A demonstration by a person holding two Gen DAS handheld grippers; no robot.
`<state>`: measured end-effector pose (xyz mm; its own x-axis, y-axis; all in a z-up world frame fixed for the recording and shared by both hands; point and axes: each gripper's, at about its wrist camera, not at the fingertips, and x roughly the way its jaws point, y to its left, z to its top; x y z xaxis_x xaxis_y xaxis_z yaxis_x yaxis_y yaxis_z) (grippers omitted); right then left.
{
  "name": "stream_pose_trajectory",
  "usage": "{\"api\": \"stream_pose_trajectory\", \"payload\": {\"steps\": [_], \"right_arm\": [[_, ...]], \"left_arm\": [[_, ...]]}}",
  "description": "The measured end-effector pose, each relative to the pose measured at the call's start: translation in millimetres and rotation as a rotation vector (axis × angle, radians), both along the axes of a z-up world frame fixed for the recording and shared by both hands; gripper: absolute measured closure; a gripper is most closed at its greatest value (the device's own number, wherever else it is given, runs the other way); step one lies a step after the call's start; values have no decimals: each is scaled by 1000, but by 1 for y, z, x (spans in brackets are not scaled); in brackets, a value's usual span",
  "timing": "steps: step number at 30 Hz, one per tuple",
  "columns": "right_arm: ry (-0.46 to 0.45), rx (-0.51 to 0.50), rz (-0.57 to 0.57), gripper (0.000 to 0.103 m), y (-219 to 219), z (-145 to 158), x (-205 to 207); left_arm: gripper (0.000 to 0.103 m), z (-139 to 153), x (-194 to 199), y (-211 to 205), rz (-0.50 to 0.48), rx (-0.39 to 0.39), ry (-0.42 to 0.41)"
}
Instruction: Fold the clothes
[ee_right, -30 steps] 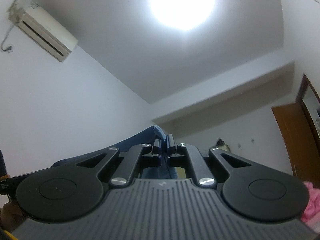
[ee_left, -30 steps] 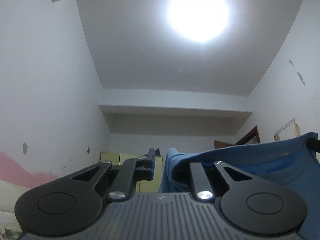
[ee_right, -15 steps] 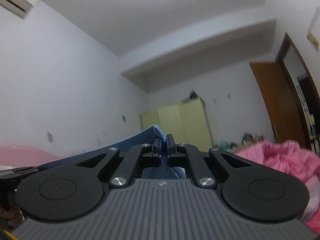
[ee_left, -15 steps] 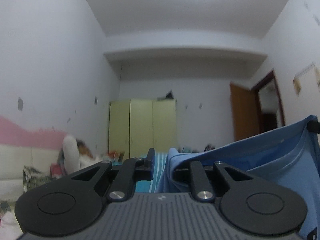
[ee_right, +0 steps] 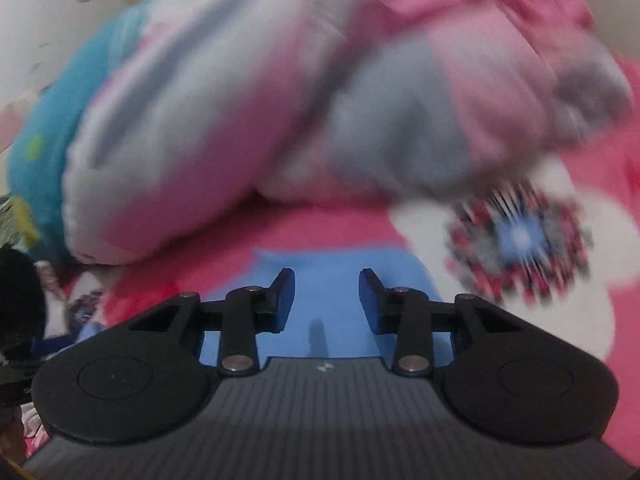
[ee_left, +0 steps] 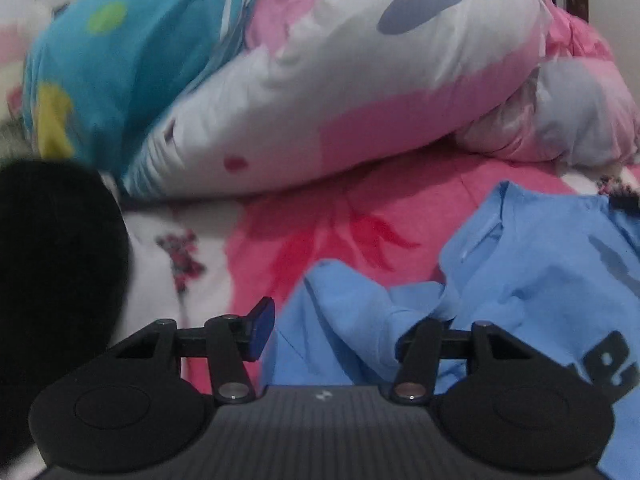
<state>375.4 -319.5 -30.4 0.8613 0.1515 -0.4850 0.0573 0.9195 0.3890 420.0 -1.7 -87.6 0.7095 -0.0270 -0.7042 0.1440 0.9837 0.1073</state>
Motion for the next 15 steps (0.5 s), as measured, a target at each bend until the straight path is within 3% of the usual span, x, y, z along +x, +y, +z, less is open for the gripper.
{"api": "stream_pose_trajectory", "payload": {"steps": [2, 3, 9, 11, 15], "right_arm": [[97, 31, -29, 66, -4, -31, 10], [91, 35, -33, 63, -12, -29, -4], [-33, 60, 36, 42, -30, 23, -106], [-69, 67, 70, 35, -35, 37, -140], [-110, 47, 107, 23, -33, 41, -187]], "left_arm": [[41, 14, -13, 10, 8, -49, -23], [40, 26, -32, 14, 12, -68, -42], [16, 99, -85, 40, -24, -178, -125], [14, 120, -105, 48, -44, -208, -135], [8, 134, -118, 44, -78, -220, -47]]}}
